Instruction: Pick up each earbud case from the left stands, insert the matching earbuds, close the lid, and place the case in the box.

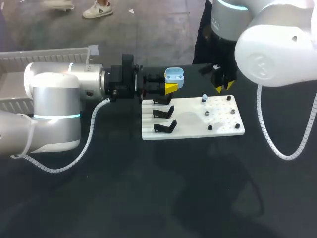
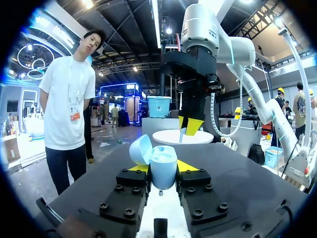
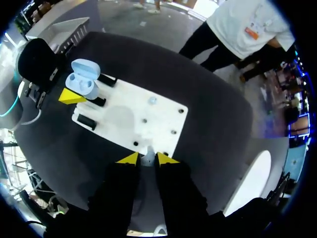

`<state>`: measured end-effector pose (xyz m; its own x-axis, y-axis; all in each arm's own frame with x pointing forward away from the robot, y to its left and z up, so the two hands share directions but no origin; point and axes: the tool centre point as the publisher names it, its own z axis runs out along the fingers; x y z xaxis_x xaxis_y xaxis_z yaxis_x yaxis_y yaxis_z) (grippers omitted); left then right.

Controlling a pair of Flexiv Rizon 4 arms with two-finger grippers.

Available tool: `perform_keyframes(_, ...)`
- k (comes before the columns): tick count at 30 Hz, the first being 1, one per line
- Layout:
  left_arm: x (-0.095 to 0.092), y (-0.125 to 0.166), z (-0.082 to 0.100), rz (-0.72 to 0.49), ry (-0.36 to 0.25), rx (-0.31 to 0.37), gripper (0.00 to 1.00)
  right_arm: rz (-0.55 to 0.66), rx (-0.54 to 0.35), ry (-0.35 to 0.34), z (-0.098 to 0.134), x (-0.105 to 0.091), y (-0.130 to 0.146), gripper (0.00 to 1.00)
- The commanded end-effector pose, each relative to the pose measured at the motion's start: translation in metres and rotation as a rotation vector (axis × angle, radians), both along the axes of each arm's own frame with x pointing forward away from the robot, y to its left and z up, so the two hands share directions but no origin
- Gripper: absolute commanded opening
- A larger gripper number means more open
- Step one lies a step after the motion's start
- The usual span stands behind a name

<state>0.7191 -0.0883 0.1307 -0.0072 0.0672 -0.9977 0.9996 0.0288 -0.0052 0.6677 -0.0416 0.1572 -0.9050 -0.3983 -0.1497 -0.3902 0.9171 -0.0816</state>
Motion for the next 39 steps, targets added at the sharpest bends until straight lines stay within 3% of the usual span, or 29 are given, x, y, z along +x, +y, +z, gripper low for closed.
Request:
perform_keyframes(1, 0.000, 0.000, 0.000, 0.001, -0.001, -0.001, 0.00, -0.439, 0.056, -0.018, 0.005, 0.003, -0.001, 0.00)
perform_keyframes(2, 0.000, 0.000, 0.000, 0.001, -0.001, -0.001, 0.00, -0.602, 0.107, -0.005, 0.009, 0.001, -0.002, 0.00)
perform_keyframes(3, 0.000, 0.000, 0.000, 0.001, -0.001, -0.001, 0.00, -0.709, 0.105, -0.017, 0.010, -0.001, -0.003, 0.00)
perform_keyframes(4, 0.000, 0.000, 0.000, 0.001, -0.001, -0.001, 0.00, -0.779, 0.094, -0.033, 0.012, -0.003, -0.002, 0.00)
perform_keyframes(6, 0.000, 0.000, 0.000, 0.001, -0.001, -0.001, 0.00, -0.934, 0.158, -0.039, 0.014, -0.009, 0.002, 0.00)
perform_keyframes(11, 0.000, 0.000, 0.000, 0.001, -0.001, -0.001, 0.00, -1.144, 0.159, -0.032, 0.014, -0.015, 0.013, 0.00)
perform_keyframes(27, 0.000, 0.000, 0.000, 0.001, -0.001, -0.001, 0.00, -1.144, 0.159, -0.032, 0.014, -0.015, 0.013, 0.00)
perform_keyframes(34, 0.000, 0.000, 0.000, 0.001, -0.001, -0.001, 0.00, -1.127, 0.207, 0.015, 0.025, 0.001, 0.041, 0.00)
perform_keyframes(39, 0.000, 0.000, 0.000, 0.001, -0.001, -0.001, 0.00, -1.068, 0.201, 0.009, 0.037, 0.010, 0.056, 0.00)
